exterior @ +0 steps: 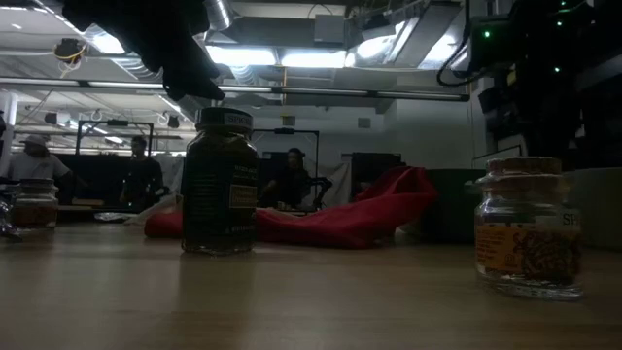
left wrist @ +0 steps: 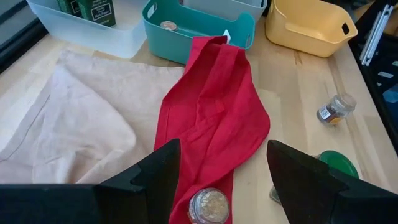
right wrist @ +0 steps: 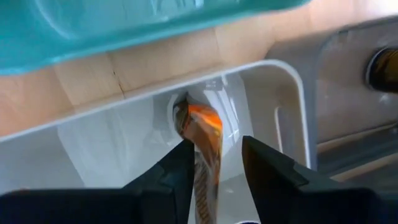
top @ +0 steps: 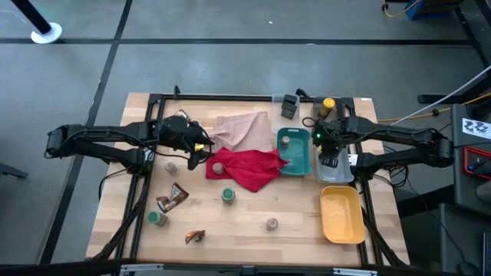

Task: Sort spices by type
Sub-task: Put the top right transparent seasoning bottle into the blue bin

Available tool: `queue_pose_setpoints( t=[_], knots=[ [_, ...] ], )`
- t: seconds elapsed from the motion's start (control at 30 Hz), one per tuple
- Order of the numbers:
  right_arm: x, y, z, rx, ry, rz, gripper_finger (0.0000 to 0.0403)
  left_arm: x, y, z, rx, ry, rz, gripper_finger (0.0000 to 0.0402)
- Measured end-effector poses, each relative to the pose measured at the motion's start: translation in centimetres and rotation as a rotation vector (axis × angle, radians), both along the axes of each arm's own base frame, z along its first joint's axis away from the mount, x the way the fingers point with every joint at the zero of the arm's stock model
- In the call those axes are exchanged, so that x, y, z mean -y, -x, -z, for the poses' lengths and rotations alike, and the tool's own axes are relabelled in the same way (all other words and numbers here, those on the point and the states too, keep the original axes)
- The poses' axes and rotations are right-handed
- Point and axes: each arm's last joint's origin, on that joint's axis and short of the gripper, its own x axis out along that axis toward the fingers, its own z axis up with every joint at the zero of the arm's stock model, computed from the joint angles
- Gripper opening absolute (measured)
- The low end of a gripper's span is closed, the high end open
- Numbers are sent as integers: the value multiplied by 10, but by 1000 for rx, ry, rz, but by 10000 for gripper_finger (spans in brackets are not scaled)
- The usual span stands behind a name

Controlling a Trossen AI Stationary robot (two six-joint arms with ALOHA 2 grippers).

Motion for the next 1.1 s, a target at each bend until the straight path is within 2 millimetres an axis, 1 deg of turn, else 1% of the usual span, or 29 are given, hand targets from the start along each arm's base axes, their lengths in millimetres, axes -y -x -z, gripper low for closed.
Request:
queue_pose_setpoints(
  t=[0.17,0.3,0.4,0.57,0.83,1.1],
  knots=[
    [2,-5,-18,55,19,0,135,0,0,0,-1,-7,-14,223],
    [2,-5,-31,58,21,0,135,-1,-2,2,-16,-6,-16,223],
    [1,-4,-40,59,21,0,135,-1,-6,8,-50,-10,-6,223],
    [1,-4,-50,71,25,-1,135,5,-13,25,-176,-29,57,223],
    [2,-5,-59,98,33,-1,135,17,-28,50,-302,-27,127,223],
    [2,-5,-60,101,34,-1,135,22,-42,72,-398,-137,146,223]
  ],
)
